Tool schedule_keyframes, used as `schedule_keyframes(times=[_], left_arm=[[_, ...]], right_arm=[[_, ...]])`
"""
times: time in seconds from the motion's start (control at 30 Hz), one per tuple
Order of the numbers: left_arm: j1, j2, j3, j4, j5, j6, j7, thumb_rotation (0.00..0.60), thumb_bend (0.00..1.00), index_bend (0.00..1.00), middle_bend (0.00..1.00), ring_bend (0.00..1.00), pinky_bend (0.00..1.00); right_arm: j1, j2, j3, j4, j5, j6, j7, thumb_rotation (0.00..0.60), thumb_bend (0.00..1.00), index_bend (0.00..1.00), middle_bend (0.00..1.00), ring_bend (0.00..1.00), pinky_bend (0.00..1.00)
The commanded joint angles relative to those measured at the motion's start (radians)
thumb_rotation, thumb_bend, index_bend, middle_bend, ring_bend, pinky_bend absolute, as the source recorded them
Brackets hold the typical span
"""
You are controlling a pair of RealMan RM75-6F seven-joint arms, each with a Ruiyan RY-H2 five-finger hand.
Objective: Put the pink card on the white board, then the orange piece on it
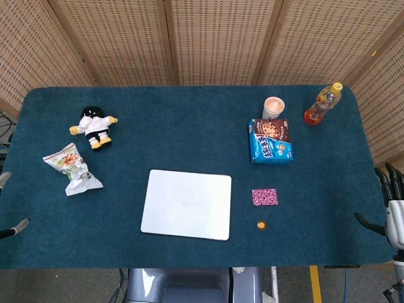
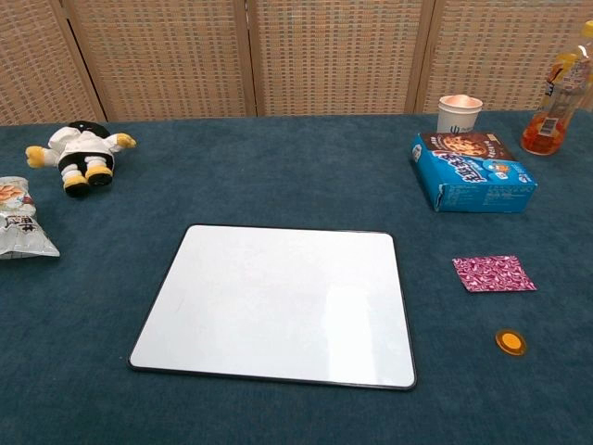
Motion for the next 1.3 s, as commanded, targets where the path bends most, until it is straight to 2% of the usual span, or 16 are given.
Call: schedule_keyframes(times=[0.03,0.23,0.43,0.63,0.7,0.93,1.3], left_arm=[[0.002,0.003,0.0,-0.001,-0.002,0.001,-0.003,0.6,0.0,0.0,0.0,0.0,0.0],[0.002,0.003,0.001,-0.002,0.001,0.002,-0.004,0.6,0.0,0.0,0.0,0.0,0.0],[-0.006,0.003,-0.001,-0.004,-0.004,-0.013,0.006,0.6,0.0,0.0,0.0,0.0,0.0],[-0.01,0.002,-0.002,-0.013,-0.014,-0.023,0.021,0.6,0.0,0.0,0.0,0.0,0.0],[-0.011,0.001,-0.004,-0.015,-0.02,-0.027,0.022,0.6,0.0,0.0,0.0,0.0,0.0],[-0.022,0.0,-0.009,-0.009,-0.044,-0.054,0.024,0.6,0.0,0.0,0.0,0.0,0.0],[-0.031,0.006,-0.012,-0.005,-0.059,-0.079,0.011,0.6,0.0,0.0,0.0,0.0,0.0]], right_arm=[[-0.004,-0.001,-0.002,-0.003,-0.004,-0.01,-0.016,0.6,0.0,0.0,0.0,0.0,0.0],[0.009,0.009,-0.011,-0.014,-0.028,-0.059,0.008,0.6,0.0,0.0,0.0,0.0,0.0],[0.097,-0.01,-0.037,0.015,-0.157,-0.163,0.006,0.6,0.0,0.01,0.0,0.0,0.0],[0.225,-0.093,-0.02,0.052,-0.207,-0.318,-0.121,0.6,0.0,0.18,0.0,0.0,0.0],[0.258,-0.125,-0.01,0.052,-0.191,-0.37,-0.169,0.6,0.01,0.21,0.0,0.0,0.0],[0.341,-0.225,0.026,0.052,-0.097,-0.518,-0.313,0.6,0.03,0.21,0.0,0.0,0.0],[0.41,-0.35,0.056,0.07,0.074,-0.622,-0.547,0.6,0.07,0.21,0.0,0.0,0.0]])
